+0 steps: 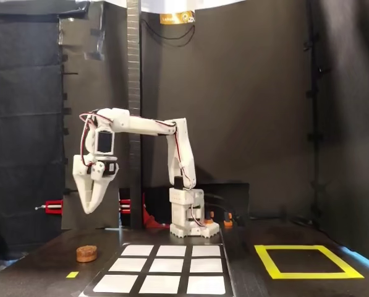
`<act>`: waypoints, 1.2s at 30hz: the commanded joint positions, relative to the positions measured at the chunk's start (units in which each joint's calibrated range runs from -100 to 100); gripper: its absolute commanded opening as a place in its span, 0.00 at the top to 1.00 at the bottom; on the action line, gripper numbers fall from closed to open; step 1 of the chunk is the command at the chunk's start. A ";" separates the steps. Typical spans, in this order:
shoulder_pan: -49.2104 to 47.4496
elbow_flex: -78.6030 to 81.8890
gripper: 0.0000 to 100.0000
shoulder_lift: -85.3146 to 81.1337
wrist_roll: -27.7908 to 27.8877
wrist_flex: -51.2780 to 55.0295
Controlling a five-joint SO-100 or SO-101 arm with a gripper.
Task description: Pick and place at Grid spot 1
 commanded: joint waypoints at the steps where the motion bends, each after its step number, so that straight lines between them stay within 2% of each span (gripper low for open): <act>1: 1.14 -2.24 1.00 0.53 0.88 -1.41; 5: 1.72 -2.24 0.98 0.70 1.61 -2.41; 7: 2.31 -2.24 0.84 0.70 2.30 -2.82; 11: 3.82 -2.24 0.71 0.70 3.71 -3.15; 18: 3.48 -2.15 0.67 2.67 3.71 -3.98; 23: 1.39 -2.06 0.67 8.77 3.71 -5.73; 27: 0.47 -1.96 0.67 16.83 3.71 -11.29; 36: 2.90 -1.87 0.67 18.81 5.23 -13.28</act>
